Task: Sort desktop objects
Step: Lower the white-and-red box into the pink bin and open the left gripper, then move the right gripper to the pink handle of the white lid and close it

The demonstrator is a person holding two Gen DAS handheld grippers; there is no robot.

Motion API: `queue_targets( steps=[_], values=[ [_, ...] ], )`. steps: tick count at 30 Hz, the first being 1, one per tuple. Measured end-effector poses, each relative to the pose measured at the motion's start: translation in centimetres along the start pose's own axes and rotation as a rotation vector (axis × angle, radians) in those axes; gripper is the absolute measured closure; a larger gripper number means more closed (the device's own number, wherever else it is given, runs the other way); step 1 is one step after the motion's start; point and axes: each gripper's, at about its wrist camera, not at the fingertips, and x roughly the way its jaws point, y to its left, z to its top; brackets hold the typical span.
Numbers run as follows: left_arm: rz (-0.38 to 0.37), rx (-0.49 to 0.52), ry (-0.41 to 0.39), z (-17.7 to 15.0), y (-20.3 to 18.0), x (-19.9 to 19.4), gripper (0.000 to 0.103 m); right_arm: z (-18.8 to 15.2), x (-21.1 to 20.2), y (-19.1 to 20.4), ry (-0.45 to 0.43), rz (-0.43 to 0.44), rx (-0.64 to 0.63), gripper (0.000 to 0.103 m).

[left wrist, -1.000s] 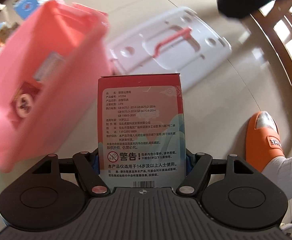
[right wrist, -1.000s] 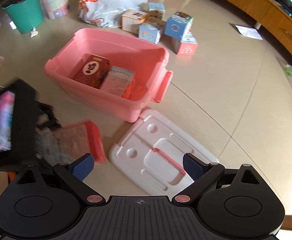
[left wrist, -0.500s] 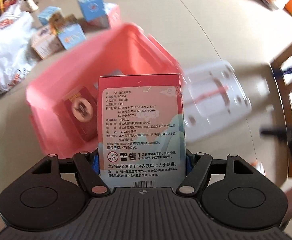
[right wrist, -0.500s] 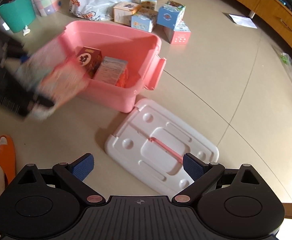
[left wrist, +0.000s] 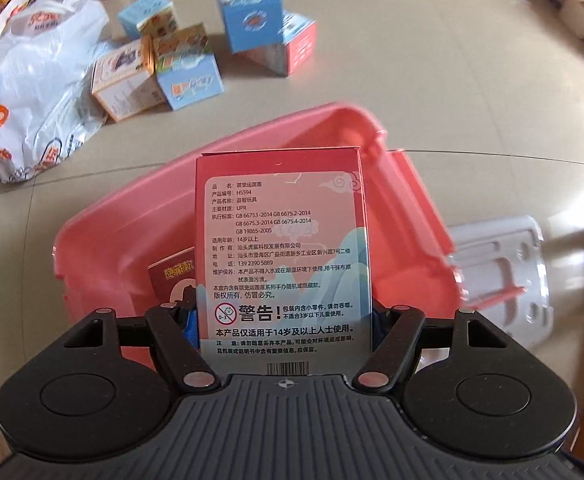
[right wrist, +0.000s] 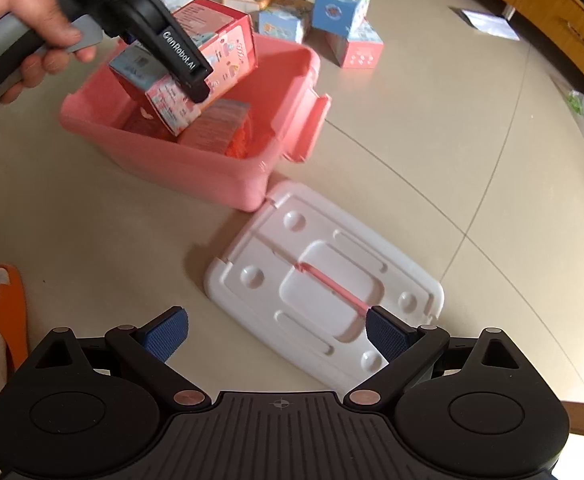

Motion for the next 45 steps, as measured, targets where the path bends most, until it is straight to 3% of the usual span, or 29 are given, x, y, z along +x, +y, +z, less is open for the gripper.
queue_targets(
  steps=[5, 18, 26, 31, 41, 45],
  values=[
    [-0.002, -0.067, 0.044, 0.2, 0.3, 3.3, 0.031, -0.6, 0.4, -0.3, 0.011, 0.006, 0.004, 0.009],
    [0.008, -0.135, 0.081, -0.4, 0.6, 5.8, 0.029, -1.0, 0.7, -0.6, 0.018, 0.022, -0.003, 0.009],
    [0.037, -0.176, 0.035, -0.9, 1.2, 2.3, 0.015, -1.4, 0.4, -0.8, 0.003, 0.0, -0.01, 0.008],
    [0.047, -0.12, 0.019, -2.2, 1.1, -1.1, 0.012, -1.6, -0.2, -0.3, -0.023, -0.011, -0.049, 0.005],
    [0.016, -0.137, -0.046, -7.6, 2.3, -6.8, 0.009, -3.1, -0.4, 1.5, -0.041, -0.029, -0.145, 0.004],
    [-0.03, -0.131, -0.037, -10.8, 2.0, -7.9, 0.009, -3.3, 0.7, 1.8, 0.007, -0.034, -0.16, 0.004]
  ],
)
